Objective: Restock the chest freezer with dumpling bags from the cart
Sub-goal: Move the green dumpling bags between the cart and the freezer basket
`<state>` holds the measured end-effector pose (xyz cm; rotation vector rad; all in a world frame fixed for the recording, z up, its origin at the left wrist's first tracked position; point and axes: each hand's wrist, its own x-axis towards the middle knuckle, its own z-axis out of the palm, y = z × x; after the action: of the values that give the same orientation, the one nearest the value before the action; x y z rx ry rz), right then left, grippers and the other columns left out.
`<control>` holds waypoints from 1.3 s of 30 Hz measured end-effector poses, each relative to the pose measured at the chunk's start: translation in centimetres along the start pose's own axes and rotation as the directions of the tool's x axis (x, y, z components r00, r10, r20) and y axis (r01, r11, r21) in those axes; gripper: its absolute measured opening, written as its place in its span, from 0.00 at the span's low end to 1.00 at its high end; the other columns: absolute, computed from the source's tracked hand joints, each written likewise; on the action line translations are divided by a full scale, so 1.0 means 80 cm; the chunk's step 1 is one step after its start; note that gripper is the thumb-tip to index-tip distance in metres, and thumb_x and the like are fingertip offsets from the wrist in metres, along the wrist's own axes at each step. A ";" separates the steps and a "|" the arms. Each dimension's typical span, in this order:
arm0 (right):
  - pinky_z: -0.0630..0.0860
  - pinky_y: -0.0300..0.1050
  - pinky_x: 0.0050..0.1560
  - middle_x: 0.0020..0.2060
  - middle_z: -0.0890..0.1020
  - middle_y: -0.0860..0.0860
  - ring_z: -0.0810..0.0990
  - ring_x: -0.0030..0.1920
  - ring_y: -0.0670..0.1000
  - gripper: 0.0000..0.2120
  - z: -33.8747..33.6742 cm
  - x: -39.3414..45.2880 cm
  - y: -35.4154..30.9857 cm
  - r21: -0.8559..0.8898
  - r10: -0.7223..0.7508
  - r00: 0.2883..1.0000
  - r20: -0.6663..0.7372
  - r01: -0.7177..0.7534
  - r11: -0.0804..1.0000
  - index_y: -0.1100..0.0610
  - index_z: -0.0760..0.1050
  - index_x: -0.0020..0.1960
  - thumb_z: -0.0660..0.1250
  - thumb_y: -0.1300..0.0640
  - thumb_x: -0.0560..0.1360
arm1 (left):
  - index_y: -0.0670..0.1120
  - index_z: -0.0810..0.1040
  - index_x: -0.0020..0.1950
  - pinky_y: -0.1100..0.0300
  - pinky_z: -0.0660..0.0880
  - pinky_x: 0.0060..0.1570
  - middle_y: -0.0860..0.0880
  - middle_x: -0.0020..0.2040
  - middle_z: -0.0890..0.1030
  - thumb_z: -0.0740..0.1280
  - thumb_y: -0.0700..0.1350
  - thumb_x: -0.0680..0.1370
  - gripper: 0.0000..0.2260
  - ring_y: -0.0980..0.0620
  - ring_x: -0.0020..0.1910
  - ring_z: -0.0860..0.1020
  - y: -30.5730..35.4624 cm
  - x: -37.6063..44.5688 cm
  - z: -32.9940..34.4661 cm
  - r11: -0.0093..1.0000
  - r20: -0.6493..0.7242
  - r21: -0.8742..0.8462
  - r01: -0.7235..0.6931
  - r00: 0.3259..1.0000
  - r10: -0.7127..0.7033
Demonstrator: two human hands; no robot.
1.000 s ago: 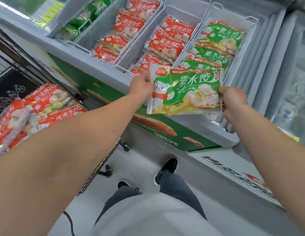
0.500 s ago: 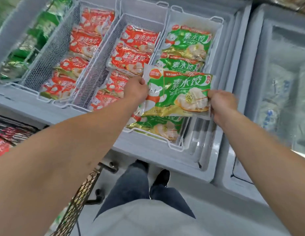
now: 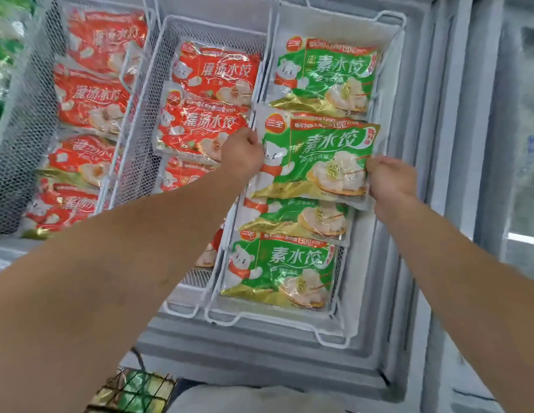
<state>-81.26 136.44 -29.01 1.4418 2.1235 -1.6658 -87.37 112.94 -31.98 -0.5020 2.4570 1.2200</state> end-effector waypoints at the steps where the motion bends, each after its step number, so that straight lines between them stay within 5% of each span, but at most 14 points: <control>1: 0.70 0.35 0.31 0.39 0.81 0.47 0.74 0.33 0.44 0.05 0.010 0.011 -0.004 -0.009 -0.001 1.000 -0.025 0.001 1.000 0.54 0.82 0.51 0.69 0.59 0.77 | 0.44 0.73 0.44 0.59 0.68 0.32 0.50 0.37 0.73 0.62 0.36 0.77 0.04 0.50 0.38 0.71 0.002 0.015 0.005 1.000 0.006 -0.005 0.012 1.000 -0.012; 7: 0.74 0.38 0.46 0.48 0.84 0.49 0.81 0.49 0.49 0.08 0.043 0.054 -0.030 -0.203 -0.091 0.987 -0.132 0.063 0.977 0.55 0.83 0.53 0.66 0.55 0.79 | 0.47 0.72 0.40 0.57 0.69 0.40 0.43 0.49 0.79 0.63 0.38 0.77 0.07 0.44 0.45 0.76 0.020 0.073 0.020 1.000 0.029 0.011 0.008 1.000 -0.009; 10: 0.76 0.46 0.59 0.56 0.82 0.54 0.79 0.57 0.54 0.14 0.049 0.074 -0.029 -0.466 -0.231 0.972 -0.045 0.184 0.866 0.56 0.78 0.60 0.66 0.57 0.75 | 0.42 0.76 0.59 0.52 0.74 0.55 0.42 0.58 0.79 0.64 0.40 0.78 0.11 0.42 0.57 0.77 0.026 0.085 0.024 0.981 0.022 0.177 -0.084 0.996 0.082; 13: 0.67 0.45 0.67 0.67 0.71 0.59 0.69 0.68 0.56 0.29 0.058 0.087 -0.017 -0.636 -0.380 0.888 0.259 0.453 0.625 0.60 0.68 0.71 0.69 0.55 0.72 | 0.40 0.63 0.76 0.50 0.63 0.73 0.40 0.74 0.66 0.67 0.48 0.78 0.29 0.40 0.73 0.64 0.022 0.085 0.035 0.804 0.215 0.451 -0.387 0.922 0.323; 17: 0.58 0.48 0.75 0.80 0.54 0.56 0.56 0.78 0.58 0.41 0.074 0.106 -0.009 -0.739 -0.278 0.855 0.438 0.518 0.431 0.56 0.53 0.80 0.70 0.50 0.75 | 0.44 0.44 0.82 0.47 0.49 0.79 0.43 0.82 0.44 0.65 0.60 0.78 0.43 0.39 0.80 0.46 0.006 0.100 0.055 0.597 0.481 0.588 -0.546 0.829 0.286; 25: 0.50 0.46 0.78 0.81 0.47 0.51 0.48 0.80 0.52 0.52 0.069 0.121 -0.005 -0.695 -0.165 0.842 0.514 0.521 0.495 0.57 0.47 0.81 0.76 0.47 0.70 | 0.46 0.33 0.80 0.44 0.45 0.78 0.48 0.80 0.32 0.58 0.77 0.70 0.55 0.44 0.80 0.38 -0.005 0.122 0.053 0.500 0.571 0.619 -0.606 0.784 0.242; 28: 0.47 0.46 0.79 0.81 0.42 0.52 0.42 0.80 0.51 0.58 0.069 0.119 -0.004 -0.732 -0.114 0.839 0.532 0.523 0.438 0.60 0.42 0.81 0.78 0.45 0.67 | 0.47 0.32 0.80 0.45 0.43 0.78 0.48 0.80 0.32 0.60 0.79 0.66 0.59 0.45 0.80 0.37 -0.007 0.124 0.053 0.492 0.564 0.635 -0.596 0.793 0.232; 34: 0.40 0.46 0.75 0.80 0.39 0.55 0.37 0.80 0.55 0.62 0.083 0.138 0.007 -0.819 -0.035 0.862 0.506 0.493 0.294 0.65 0.62 0.76 0.65 0.25 0.56 | 0.46 0.32 0.79 0.43 0.41 0.78 0.48 0.80 0.32 0.65 0.77 0.66 0.61 0.44 0.79 0.36 0.000 0.121 0.057 0.472 0.538 0.672 -0.570 0.814 0.217; 39: 0.50 0.46 0.78 0.81 0.42 0.54 0.45 0.80 0.55 0.59 0.073 0.103 -0.006 -0.770 -0.151 0.869 0.471 0.488 0.411 0.58 0.46 0.81 0.77 0.38 0.65 | 0.45 0.36 0.81 0.43 0.44 0.78 0.46 0.81 0.36 0.68 0.73 0.67 0.59 0.43 0.80 0.38 0.010 0.113 0.051 0.516 0.544 0.643 -0.565 0.812 0.211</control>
<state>-88.79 136.83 -35.69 0.3801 2.4940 -0.4897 -95.05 115.29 -37.85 0.5639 2.4556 0.1685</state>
